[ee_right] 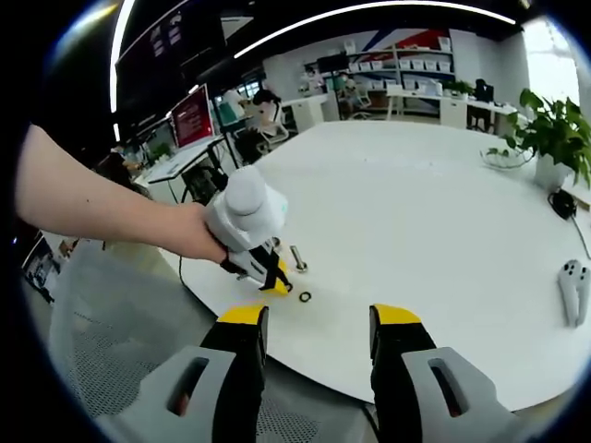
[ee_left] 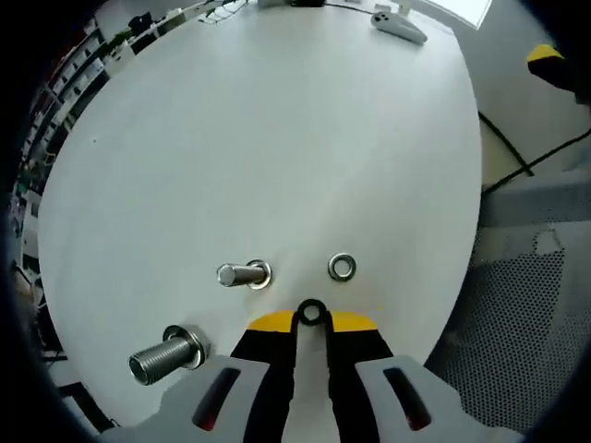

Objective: Place the washer onto the threaded stud by aligning its center hole with the stud, sliding it down to the base, and recovering from edge contact or off-axis alignment until the washer reaches the visible bottom stop.

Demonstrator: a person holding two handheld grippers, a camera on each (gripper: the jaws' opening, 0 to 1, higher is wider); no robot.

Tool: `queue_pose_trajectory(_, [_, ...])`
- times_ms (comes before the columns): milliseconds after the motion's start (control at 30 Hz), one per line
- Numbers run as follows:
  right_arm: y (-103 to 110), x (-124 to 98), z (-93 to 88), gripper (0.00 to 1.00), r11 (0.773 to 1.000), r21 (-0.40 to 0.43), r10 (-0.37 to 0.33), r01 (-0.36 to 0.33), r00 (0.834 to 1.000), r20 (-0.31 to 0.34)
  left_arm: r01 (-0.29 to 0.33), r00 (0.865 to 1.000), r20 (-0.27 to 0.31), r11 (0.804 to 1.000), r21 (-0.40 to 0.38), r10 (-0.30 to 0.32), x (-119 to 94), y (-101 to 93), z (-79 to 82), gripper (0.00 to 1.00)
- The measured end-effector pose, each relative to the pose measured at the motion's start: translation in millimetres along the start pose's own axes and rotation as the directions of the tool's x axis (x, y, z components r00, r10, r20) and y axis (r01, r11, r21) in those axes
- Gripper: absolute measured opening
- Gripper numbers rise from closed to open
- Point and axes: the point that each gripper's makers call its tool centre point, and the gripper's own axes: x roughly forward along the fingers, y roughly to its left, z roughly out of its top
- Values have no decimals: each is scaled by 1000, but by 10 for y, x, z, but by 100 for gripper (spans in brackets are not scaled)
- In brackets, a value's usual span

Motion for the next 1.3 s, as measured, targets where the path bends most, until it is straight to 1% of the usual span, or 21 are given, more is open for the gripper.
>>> queue_pose_trajectory(167, [-6, -4, 2, 46, 1000, -6, -2, 2, 1000, 0, -21, 1000, 13, 1000, 9, 21, -9, -6, -15, 9])
queue_pose_trajectory(300, [-18, -9, 4, 46, 1000, -6, -7, 7, 1000, 1, -44, 998, 50, 999, 1, 44, -13, -14, -25, 9])
queue_pose_trajectory(400, [-10, -7, 6, 46, 1000, -16, -7, 7, 1000, 0, -46, 997, 65, 999, -28, 48, -22, -15, -38, 9])
queue_pose_trajectory(467, [-6, -11, 2, 46, 1000, -18, -6, 6, 1000, -1, -44, 997, 68, 998, -33, 46, -23, -21, -57, 9])
queue_pose_trajectory(633, [-3, -13, 16, 46, 1000, -18, -4, 4, 1000, 4, -41, 997, 69, 998, -54, 45, -46, -76, -134, 8])
queue_pose_trajectory(800, [-6, -18, 22, 46, 1000, -11, -4, 4, 1000, 10, -43, 998, 41, 998, -51, 45, -69, -124, -226, 8])
queue_pose_trajectory(900, [-12, -28, 57, 46, 1000, -9, -5, 5, 1000, 27, -46, 998, 33, 999, -13, 46, -81, -184, -284, 8])
queue_pose_trajectory(933, [-7, -28, 60, 46, 1000, -6, -3, 3, 1000, 27, -46, 998, 34, 999, -12, 46, -88, -191, -303, 8])
queue_pose_trajectory(1033, [-6, -26, 47, 45, 1000, -7, -4, 4, 1000, 22, -47, 998, 43, 999, -23, 48, -147, -163, -318, 8])
queue_pose_trajectory(1100, [-7, -24, 41, 45, 1000, -6, -5, 5, 1000, 20, -56, 996, 70, 998, -29, 58, -205, -109, -280, 8])
queue_pose_trajectory(1200, [-3, -23, 49, 45, 1000, -4, -3, 3, 1000, 23, -67, 993, 95, 997, -31, 70, -315, -46, -237, 8])
queue_pose_trajectory(1233, [-2, -23, 45, 45, 1000, -6, -3, 3, 1000, 21, -68, 991, 111, 996, -48, 73, -353, -12, -213, 8])
queue_pose_trajectory(1300, [-4, -20, 38, 45, 1000, -9, -3, 3, 1000, 19, -73, 989, 124, 995, -63, 80, -414, 35, -198, 8])
